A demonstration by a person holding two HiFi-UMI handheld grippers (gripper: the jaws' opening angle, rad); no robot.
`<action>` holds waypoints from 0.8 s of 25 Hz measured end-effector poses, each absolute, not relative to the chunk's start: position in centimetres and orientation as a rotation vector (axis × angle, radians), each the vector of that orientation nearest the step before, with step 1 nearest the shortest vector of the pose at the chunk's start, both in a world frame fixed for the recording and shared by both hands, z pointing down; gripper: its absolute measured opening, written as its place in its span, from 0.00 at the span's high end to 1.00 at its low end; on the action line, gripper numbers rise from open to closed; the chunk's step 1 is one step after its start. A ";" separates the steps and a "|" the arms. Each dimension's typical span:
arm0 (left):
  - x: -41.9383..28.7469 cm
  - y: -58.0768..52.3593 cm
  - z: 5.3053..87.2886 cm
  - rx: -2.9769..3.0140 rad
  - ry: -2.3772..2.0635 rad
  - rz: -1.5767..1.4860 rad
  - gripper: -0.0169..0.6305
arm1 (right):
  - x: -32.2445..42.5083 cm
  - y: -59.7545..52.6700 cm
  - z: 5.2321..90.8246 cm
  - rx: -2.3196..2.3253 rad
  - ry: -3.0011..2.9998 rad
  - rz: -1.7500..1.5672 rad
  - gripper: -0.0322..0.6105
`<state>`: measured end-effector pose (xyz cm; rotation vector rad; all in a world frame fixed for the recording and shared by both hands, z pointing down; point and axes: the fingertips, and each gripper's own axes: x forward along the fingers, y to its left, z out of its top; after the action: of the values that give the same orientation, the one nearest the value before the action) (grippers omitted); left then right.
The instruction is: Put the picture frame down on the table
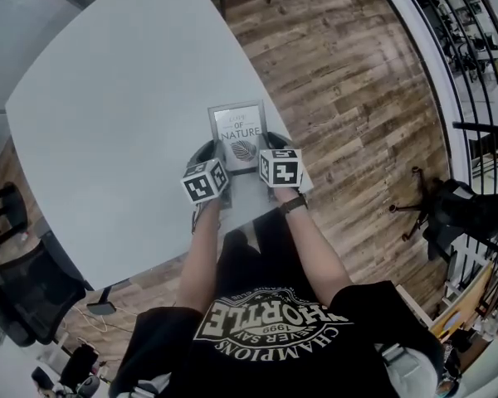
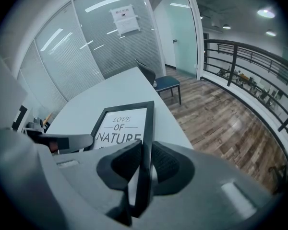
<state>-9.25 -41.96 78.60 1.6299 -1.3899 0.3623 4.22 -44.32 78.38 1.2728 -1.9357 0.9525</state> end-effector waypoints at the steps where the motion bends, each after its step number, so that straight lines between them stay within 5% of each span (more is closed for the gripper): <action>1: -9.2 -42.0 78.7 1.625 -1.390 0.365 0.87 | 4.2 -44.3 78.6 1.271 -1.930 0.953 0.85; 20: -10.4 -41.1 75.9 1.669 -1.418 0.352 0.85 | 5.2 -43.6 76.2 1.330 -1.967 0.935 0.84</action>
<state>-10.39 -41.07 75.92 1.6694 -1.4179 0.3518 5.22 -43.56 76.24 1.3300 -1.9670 0.9346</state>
